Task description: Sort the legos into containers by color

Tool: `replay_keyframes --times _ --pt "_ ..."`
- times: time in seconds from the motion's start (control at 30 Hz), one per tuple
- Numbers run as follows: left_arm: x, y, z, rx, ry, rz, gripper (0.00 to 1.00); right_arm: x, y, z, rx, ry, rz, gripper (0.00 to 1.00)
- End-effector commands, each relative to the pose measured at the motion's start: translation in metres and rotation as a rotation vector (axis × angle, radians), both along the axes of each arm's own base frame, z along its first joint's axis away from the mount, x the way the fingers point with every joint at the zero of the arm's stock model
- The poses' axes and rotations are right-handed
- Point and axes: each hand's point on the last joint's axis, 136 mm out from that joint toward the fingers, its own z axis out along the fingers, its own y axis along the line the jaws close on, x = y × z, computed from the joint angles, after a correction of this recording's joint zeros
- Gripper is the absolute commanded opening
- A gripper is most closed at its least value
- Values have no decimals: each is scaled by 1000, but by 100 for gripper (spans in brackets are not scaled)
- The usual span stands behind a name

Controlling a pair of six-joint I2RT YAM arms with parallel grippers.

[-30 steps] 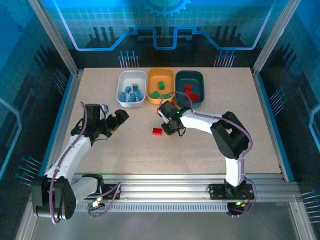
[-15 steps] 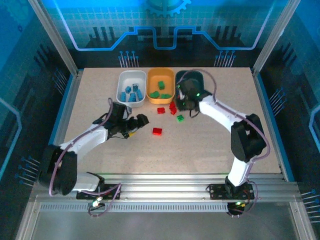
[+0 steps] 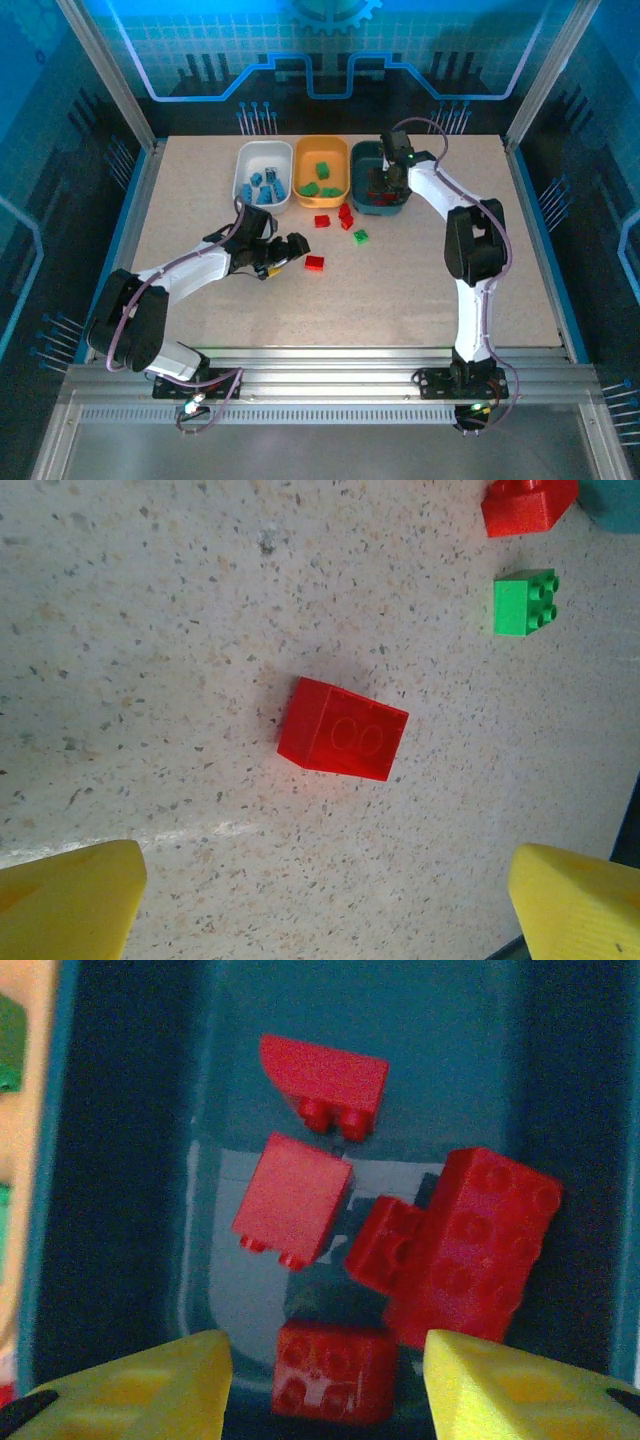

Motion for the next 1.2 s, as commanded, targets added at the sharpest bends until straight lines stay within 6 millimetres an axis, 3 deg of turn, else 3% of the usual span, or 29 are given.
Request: replay_keyframes --times 0.0,0.1,0.27,0.4,0.6,0.7,0.9,1.0,1.17 --pt "5 6 7 58 -31 5 96 -36 19 50 41 -95 22 59" --pt "9 21 9 111 -47 54 98 -88 48 49 40 -124 64 64" --pt "11 73 6 140 -14 240 99 -184 146 -2 -15 -17 416 73" --pt "4 113 6 91 2 387 99 -218 175 -35 -129 45 603 78" --pt "-10 132 13 97 -29 425 99 -220 180 -67 -300 107 698 81" --pt "-15 132 12 86 -34 428 99 -200 171 -76 -375 101 643 81" --pt "-14 130 17 73 -37 420 99 -155 169 -84 -334 97 558 76" --pt "-12 130 21 74 -45 415 99 -143 171 -78 -288 85 550 67" --pt "-9 128 25 67 -55 411 99 -146 169 -71 -230 101 552 36"
